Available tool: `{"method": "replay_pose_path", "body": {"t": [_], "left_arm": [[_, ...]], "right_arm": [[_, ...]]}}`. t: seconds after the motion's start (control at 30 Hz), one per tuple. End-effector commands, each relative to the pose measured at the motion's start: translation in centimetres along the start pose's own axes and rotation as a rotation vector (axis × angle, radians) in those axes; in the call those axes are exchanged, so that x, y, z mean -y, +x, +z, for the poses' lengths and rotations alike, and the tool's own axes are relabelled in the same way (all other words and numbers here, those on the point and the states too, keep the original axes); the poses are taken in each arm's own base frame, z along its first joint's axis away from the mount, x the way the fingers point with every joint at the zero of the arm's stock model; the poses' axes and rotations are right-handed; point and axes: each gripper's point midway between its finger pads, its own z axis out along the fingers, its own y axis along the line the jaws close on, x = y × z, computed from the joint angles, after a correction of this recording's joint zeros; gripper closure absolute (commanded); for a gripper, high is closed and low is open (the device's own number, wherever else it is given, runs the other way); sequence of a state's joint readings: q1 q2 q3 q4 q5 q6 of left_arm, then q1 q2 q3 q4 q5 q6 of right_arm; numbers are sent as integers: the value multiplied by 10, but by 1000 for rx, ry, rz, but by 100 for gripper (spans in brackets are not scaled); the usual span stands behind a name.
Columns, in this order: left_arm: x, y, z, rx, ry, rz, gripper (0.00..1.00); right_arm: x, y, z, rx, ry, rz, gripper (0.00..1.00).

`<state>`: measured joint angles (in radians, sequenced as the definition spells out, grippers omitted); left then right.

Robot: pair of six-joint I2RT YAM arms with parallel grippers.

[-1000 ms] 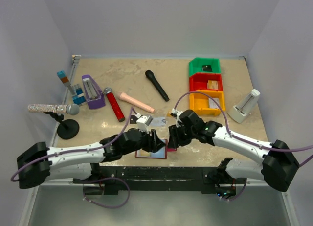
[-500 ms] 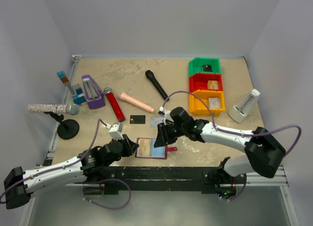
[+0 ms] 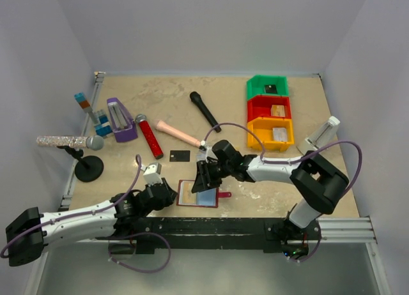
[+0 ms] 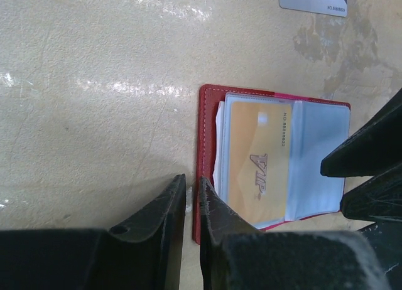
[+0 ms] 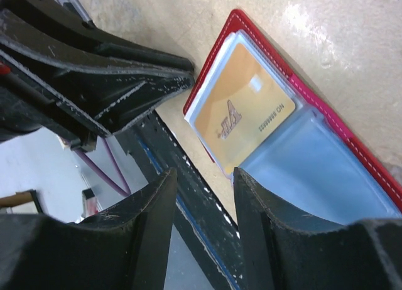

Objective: Take the credit cards out of the card holder
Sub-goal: Remove the credit card from the card holder.

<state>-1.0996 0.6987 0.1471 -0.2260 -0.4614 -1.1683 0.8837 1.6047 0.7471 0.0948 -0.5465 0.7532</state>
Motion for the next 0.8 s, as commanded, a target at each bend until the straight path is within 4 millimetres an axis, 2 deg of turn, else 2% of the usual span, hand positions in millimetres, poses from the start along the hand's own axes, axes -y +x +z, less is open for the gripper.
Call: {"method": "replay_pose_path", "body": {"t": [0.0,0.33,0.77], "left_arm": [[7,-7,3,37,24,-40,82],[6,-5,3,32,32,-51,82],[2,-2,5,27,26,-55,86]], "right_arm": [[-20,-15,6,19,-68,-8,54],[-1,-10,23,-6,-33,53,54],[16,-5,26,30,15,149,53]]}}
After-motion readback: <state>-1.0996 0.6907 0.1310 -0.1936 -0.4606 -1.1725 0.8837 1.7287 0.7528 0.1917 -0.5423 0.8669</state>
